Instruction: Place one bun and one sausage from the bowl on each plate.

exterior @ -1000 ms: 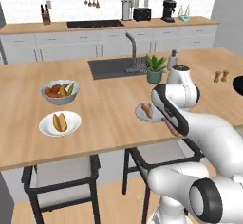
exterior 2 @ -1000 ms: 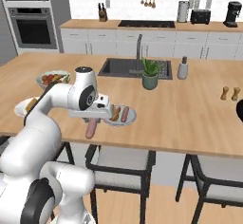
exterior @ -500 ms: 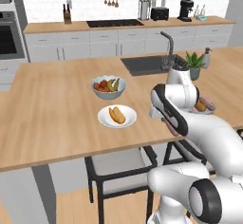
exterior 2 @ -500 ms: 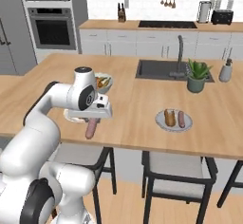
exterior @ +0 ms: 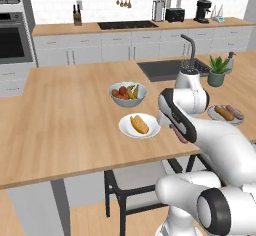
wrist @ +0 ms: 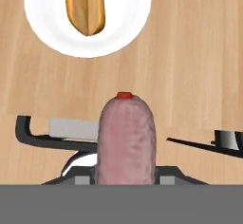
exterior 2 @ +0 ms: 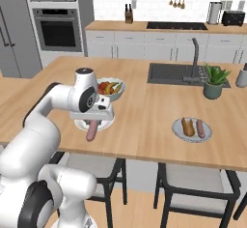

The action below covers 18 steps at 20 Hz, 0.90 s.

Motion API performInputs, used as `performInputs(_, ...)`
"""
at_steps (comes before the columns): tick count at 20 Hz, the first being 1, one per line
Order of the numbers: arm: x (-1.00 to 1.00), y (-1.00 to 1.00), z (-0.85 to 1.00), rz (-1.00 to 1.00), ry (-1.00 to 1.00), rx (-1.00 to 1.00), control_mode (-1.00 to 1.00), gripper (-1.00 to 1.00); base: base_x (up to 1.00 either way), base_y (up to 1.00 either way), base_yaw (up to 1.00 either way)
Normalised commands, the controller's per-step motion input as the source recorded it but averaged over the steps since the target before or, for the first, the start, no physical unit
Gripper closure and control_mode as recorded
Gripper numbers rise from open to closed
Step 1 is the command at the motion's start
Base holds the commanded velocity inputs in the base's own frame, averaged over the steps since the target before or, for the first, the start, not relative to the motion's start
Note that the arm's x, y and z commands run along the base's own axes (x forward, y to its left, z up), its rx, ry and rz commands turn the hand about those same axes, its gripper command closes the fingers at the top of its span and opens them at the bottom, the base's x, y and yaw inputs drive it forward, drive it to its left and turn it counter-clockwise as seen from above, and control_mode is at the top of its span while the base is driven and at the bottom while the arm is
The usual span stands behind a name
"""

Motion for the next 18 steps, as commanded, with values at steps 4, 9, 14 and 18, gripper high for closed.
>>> performInputs(4,0.51,0.01,0.0,0.0,0.0,0.0,-1.0,1.0,0.0,0.0,0.0)
performInputs(9,0.96,0.0,0.0,0.04,0.02,0.0,-1.0,1.0,0.0,0.0,0.0)
performInputs(14,1.0,0.06,-0.08,0.04,0.07,0.0,-1.0,1.0,0.0,0.0,0.0)
performInputs(18,1.0,0.07,-0.26,0.03,0.02,0.01,-1.0,1.0,0.0,0.0,0.0)
